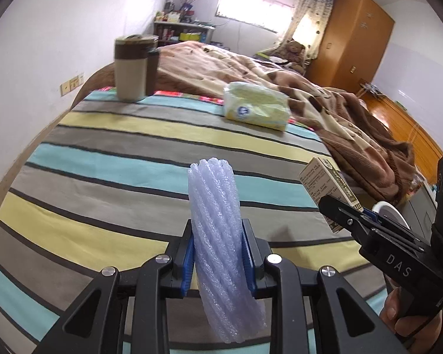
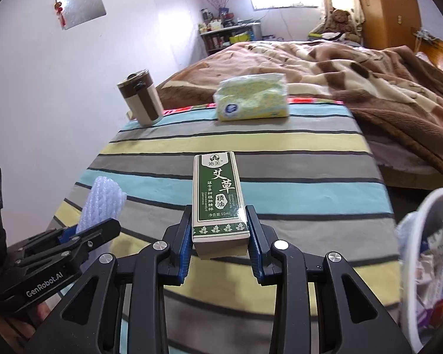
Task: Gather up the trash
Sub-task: 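Lift the foam sleeve and green-white box and carry both over the bin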
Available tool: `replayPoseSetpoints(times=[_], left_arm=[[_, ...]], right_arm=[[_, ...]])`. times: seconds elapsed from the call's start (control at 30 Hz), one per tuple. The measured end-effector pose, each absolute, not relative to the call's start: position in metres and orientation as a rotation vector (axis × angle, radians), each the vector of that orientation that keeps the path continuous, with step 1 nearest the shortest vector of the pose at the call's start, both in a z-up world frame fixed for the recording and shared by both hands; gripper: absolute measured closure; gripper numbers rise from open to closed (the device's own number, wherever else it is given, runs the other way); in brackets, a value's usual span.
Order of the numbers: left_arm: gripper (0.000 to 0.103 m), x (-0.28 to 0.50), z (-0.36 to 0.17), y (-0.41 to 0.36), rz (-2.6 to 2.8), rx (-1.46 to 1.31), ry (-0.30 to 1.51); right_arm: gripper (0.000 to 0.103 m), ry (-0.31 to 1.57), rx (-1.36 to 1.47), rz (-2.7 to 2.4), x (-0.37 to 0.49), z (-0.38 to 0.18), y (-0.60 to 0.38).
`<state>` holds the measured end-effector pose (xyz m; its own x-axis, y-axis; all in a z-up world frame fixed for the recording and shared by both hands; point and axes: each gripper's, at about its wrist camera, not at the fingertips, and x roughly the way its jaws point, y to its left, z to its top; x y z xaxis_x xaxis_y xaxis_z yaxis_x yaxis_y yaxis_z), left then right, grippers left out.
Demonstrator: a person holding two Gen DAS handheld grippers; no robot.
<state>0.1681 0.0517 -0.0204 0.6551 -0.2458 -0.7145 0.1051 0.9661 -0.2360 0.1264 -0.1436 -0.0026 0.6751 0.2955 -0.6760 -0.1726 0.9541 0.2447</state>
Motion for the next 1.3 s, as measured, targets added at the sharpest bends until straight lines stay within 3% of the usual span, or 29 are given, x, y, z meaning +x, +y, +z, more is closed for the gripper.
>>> replayPoseSetpoints(times=[1.3], left_arm=[[0.075, 0.126, 0.027, -0.173, -0.609, 0.002, 0.752]], right_arm=[[0.069, 0.650, 0.333, -0.202, 0.029, 0.017, -0.339]])
